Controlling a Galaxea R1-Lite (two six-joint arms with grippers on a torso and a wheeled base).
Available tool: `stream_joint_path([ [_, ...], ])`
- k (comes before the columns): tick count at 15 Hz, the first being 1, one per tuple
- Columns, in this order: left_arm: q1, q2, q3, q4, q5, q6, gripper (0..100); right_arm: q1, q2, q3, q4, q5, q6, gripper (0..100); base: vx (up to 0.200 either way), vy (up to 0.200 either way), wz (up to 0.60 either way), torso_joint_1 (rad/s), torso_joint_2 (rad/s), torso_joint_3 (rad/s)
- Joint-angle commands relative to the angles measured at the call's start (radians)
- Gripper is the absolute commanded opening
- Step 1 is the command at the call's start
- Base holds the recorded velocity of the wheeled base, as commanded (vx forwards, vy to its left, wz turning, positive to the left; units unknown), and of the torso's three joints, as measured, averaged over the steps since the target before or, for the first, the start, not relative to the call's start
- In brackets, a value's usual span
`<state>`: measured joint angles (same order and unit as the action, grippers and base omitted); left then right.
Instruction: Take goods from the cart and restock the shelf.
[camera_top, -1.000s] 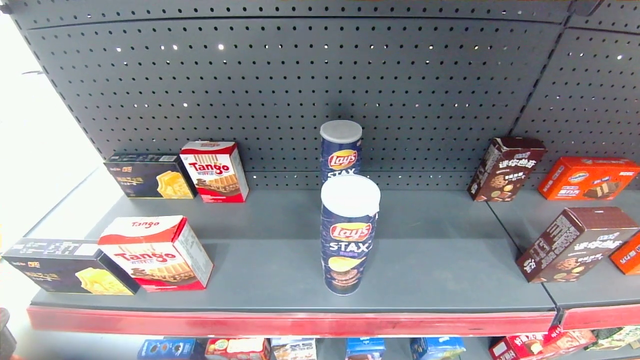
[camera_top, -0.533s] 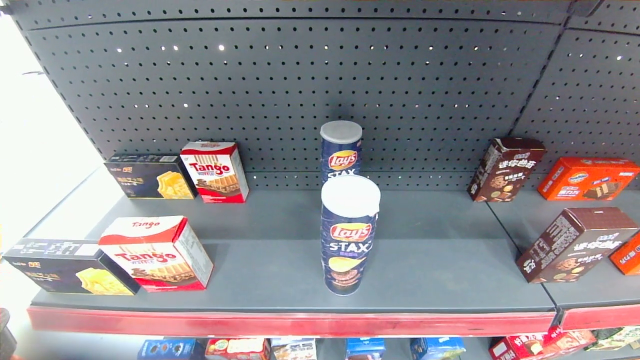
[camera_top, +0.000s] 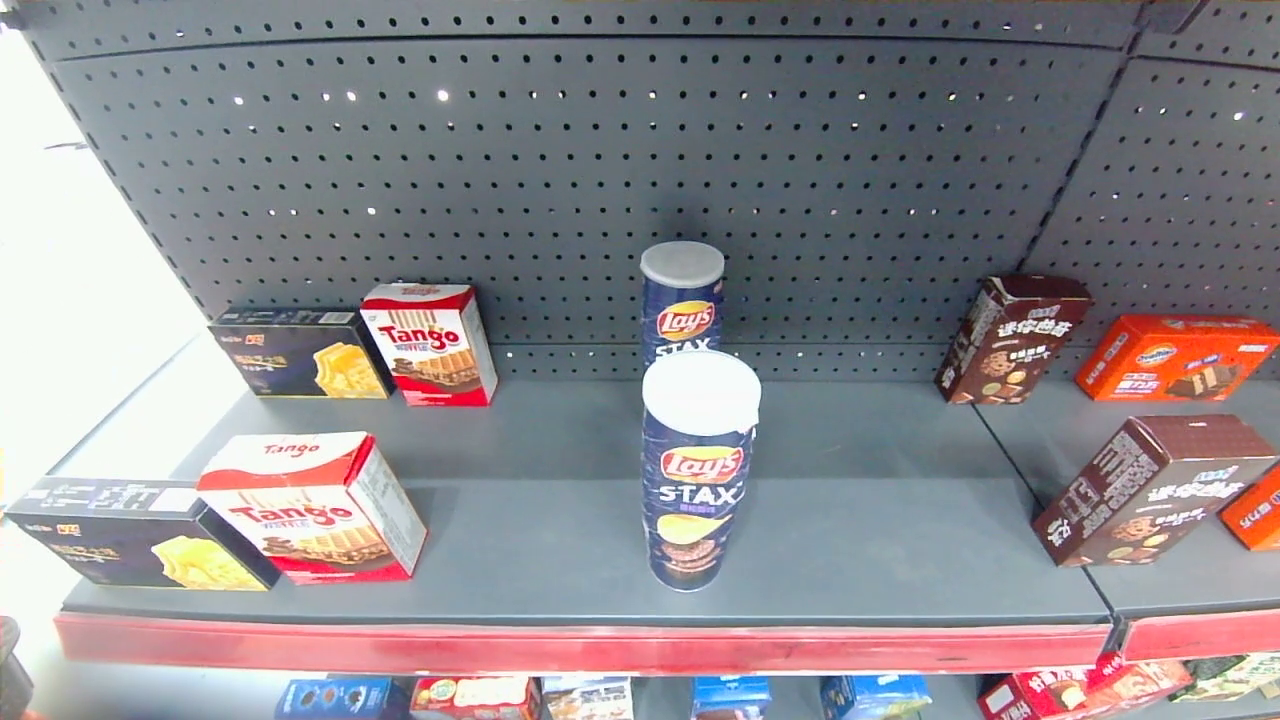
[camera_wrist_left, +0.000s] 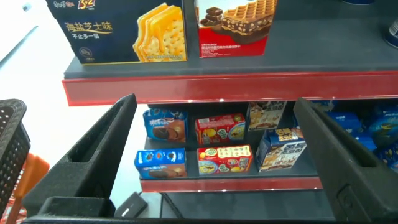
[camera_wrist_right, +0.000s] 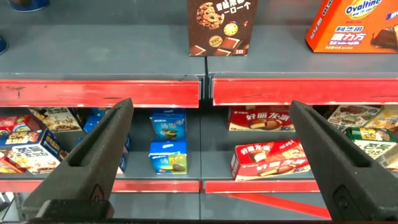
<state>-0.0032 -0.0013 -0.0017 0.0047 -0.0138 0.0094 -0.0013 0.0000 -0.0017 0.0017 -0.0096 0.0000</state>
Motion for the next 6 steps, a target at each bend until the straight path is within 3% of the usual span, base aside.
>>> stream_joint_path([
  [1, 0.0, 0.001, 0.0, 0.0, 0.0, 0.0, 100, 0.0, 0.002, 0.0, 0.001, 0.0, 0.0, 100, 0.0, 0.0, 0.0, 0.0, 0.0, 0.0],
  [6, 0.0, 0.001, 0.0, 0.0, 0.0, 0.0, 100, 0.0, 0.002, 0.0, 0.0, 0.0, -0.002, 100, 0.0, 0.0, 0.0, 0.0, 0.0, 0.0],
])
